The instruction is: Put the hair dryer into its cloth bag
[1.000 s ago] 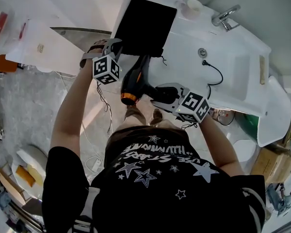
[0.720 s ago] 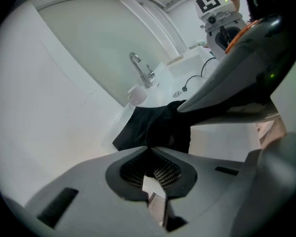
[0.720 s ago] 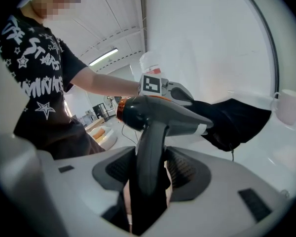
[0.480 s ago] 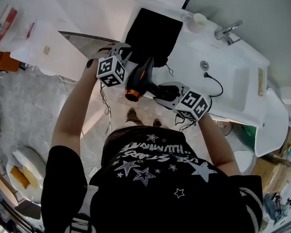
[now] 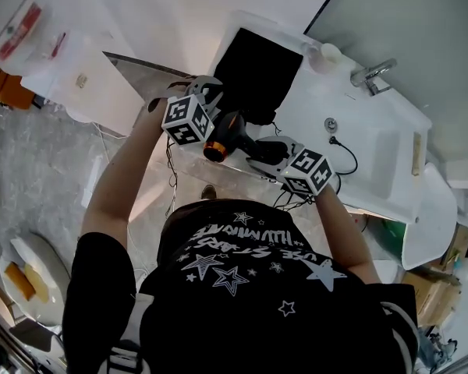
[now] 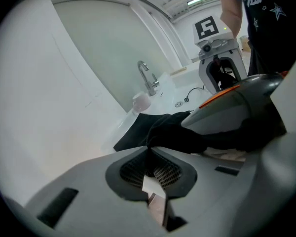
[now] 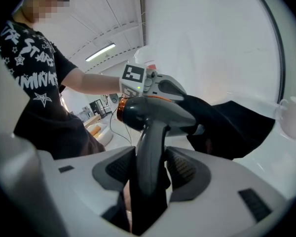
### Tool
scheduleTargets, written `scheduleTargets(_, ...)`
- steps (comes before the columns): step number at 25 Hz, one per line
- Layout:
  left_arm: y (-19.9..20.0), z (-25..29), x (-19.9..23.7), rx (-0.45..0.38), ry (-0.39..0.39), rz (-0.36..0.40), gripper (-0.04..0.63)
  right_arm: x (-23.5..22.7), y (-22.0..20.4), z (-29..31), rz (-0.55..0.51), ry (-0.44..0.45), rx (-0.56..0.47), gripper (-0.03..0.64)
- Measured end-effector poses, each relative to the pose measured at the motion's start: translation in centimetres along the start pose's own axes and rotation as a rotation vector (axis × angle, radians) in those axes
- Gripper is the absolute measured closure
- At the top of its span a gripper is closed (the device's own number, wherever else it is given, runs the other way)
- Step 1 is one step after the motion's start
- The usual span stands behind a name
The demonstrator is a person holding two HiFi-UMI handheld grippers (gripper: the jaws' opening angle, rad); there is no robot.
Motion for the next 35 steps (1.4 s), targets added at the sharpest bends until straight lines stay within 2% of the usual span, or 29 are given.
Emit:
scheduleTargets(14, -0.6, -0.9, 1.3, -0.058, 0.012, -0.086, 0.572, -6.1, 1.3, 1.4, 0.084, -0.227, 0.048, 0.414)
scheduleTargets(21, -0.3, -1.3, 1.7, -0.088, 0.027, -0.124, 0.572, -7.7, 2.3, 2.9, 0.115, -0.307, 0.047, 0.414)
scheduleTargets(29, 0.4, -1.8, 1.5, -0.137, 0.028, -0.156, 0.572, -9.9, 3.1, 4.9, 0.136, -0.495, 0.061, 0.414)
scheduleTargets(35, 0.9, -1.8, 1.0, -0.166, 0.022, -0.159, 0.572, -11.4, 4.0, 6.1, 0.197, -0.581, 0.029, 0.416)
Point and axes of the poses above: the fingertips, and each gripper's own axes: z forward along the fingers, x to its left, y out of its top, the point moved 8 cm from there along -z, backward along the fingers, and after that the axes turned 12 degrees about -y, right-handed, at the moved point
